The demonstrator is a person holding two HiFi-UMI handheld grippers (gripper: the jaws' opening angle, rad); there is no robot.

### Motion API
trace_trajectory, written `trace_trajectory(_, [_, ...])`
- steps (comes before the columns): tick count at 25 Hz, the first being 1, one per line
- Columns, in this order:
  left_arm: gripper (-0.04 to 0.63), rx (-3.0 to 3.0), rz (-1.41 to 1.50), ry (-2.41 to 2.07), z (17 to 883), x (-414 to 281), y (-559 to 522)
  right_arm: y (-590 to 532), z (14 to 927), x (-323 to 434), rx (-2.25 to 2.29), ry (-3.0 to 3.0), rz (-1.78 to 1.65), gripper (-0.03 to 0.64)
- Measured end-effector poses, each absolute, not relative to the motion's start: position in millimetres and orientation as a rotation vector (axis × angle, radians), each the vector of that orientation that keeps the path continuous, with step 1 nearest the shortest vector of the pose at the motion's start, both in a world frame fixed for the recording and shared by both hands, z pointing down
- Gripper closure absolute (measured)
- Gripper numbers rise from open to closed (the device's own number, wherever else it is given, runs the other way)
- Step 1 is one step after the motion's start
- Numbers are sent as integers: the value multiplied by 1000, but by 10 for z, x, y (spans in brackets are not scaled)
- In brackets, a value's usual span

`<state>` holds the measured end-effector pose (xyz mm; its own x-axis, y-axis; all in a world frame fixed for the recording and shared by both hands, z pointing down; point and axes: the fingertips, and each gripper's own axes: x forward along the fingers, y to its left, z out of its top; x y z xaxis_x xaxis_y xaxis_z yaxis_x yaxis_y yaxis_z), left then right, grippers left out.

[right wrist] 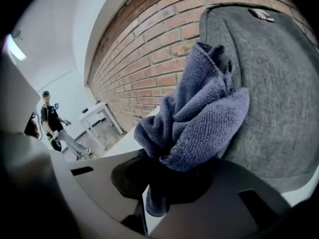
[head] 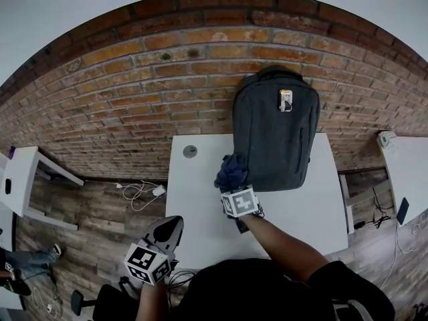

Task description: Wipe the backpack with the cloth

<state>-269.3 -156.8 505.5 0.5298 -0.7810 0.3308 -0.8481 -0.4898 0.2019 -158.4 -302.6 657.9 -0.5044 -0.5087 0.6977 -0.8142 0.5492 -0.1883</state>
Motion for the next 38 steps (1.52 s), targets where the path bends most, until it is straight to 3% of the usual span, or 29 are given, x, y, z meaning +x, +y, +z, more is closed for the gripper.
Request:
trace_trajectory(10, [601, 2433, 282, -1318, 5135, -2695, -1639, -2879, 6513, -842, 1202, -2169, 633, 552])
trace_trajectory(26, [601, 2505, 307, -1180, 5148, -2371, -1803, -2846, 6287, 1296, 1770, -1905, 590, 552])
trace_trajectory(38, [601, 2486, 294, -1191, 5184, -2385, -1819, -2613, 5287, 1571, 2025, -2132, 303, 552])
